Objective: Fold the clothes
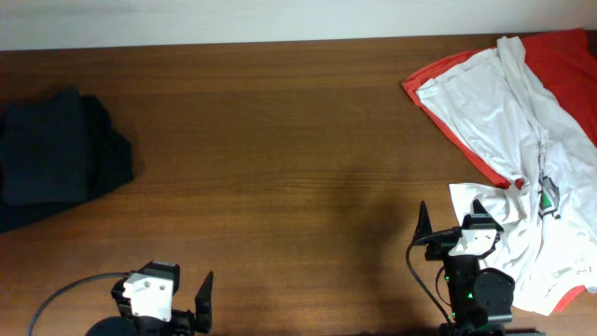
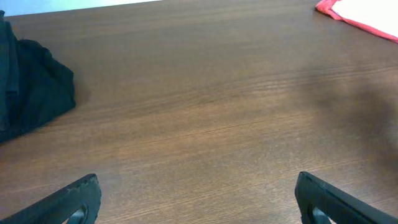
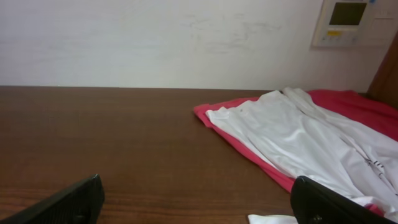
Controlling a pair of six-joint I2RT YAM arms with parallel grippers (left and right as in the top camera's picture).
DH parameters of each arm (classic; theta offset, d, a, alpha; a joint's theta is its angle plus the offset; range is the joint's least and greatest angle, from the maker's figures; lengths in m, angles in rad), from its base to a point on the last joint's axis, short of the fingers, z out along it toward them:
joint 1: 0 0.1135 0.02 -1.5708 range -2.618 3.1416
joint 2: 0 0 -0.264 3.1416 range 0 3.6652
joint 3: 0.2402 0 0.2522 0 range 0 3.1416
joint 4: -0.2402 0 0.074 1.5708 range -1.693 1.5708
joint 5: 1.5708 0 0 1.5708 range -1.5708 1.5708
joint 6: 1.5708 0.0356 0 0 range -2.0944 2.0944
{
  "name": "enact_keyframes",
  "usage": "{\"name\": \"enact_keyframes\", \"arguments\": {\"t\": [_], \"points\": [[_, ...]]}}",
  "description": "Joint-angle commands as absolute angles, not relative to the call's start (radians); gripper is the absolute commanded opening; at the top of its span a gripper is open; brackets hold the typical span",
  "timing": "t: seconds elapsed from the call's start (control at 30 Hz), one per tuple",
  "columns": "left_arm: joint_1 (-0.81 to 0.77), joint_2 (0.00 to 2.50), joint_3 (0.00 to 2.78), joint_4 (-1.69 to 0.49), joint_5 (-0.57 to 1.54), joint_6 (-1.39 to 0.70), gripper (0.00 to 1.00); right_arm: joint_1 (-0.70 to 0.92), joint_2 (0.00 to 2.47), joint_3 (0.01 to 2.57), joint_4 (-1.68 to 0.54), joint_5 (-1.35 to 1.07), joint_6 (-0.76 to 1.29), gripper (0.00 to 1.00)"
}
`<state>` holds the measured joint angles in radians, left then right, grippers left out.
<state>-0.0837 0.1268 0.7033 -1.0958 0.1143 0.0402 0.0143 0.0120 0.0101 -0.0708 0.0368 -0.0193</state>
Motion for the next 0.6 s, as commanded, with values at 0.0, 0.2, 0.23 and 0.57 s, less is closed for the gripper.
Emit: {"name": "enact_keyframes", "arguments": {"t": [0.0,0.2,0.23,0.57], "points": [[-0.078,0.011,0.554,-0.961,0.096,0.033,0.99,0.006,0.004,0.006,-0.080,0.038,-0.022,0.99],[-0.078,0.005,0.073,-0.078,0.081,0.033,0.99,0.006,0.004,0.006,-0.080,0.038,-0.022,0.99],[-0.077,0.005,0.006,0.032,0.082,0.032,0.99,0.006,0.004,0.006,-0.080,0.038,-0.022,0.99],[-0.076,0.005,0.008,-0.083,-0.009,0.045,0.99,0.006,0.004,0.006,-0.080,0.038,-0.022,0.99]]}}
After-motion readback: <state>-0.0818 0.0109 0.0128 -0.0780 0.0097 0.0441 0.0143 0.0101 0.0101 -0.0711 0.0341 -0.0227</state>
